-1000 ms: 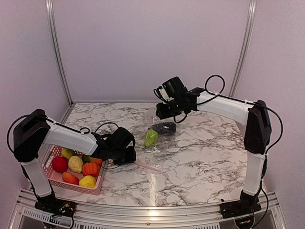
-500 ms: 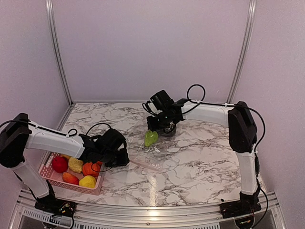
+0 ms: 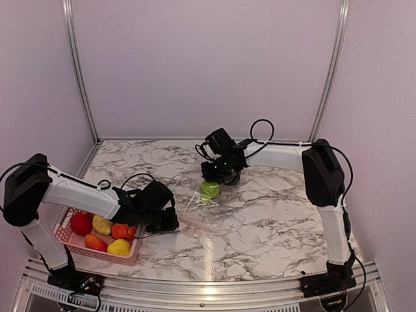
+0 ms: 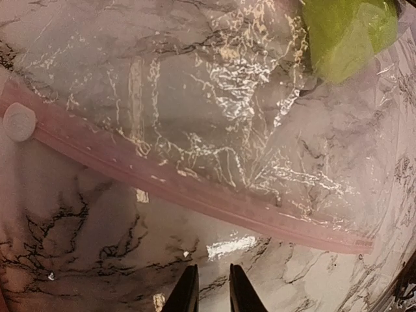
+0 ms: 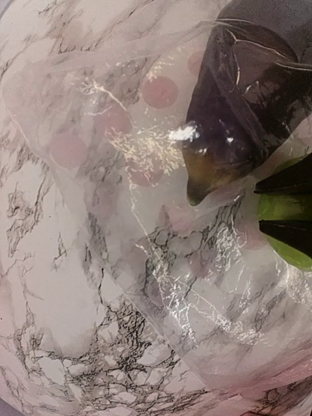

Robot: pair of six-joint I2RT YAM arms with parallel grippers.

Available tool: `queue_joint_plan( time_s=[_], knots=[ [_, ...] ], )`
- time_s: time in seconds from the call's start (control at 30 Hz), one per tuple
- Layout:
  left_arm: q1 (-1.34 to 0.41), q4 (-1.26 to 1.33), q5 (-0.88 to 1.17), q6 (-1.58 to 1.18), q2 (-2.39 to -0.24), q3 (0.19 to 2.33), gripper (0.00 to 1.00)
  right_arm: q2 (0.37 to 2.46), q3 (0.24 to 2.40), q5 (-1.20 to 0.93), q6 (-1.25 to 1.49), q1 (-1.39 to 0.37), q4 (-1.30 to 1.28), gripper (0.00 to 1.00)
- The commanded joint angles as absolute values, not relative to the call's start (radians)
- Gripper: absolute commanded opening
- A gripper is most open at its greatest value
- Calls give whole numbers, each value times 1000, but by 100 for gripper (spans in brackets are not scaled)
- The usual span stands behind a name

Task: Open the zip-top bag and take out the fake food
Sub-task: Pick up the fake fruit from the zipper food storage bag.

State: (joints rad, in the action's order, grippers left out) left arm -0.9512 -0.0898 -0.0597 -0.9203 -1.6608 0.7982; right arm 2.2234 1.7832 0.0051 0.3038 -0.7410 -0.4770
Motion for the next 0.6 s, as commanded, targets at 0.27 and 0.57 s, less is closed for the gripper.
queue_joint_plan(
  time_s=[0.27, 0.57],
  knots=[
    [-956, -14, -50, -931, -1715, 853, 24, 2157, 1746, 38, 314, -742, -496, 14],
    [-956, -27, -46, -922, -1703, 865, 25, 2075, 1694, 95, 317, -735, -511, 24]
  ],
)
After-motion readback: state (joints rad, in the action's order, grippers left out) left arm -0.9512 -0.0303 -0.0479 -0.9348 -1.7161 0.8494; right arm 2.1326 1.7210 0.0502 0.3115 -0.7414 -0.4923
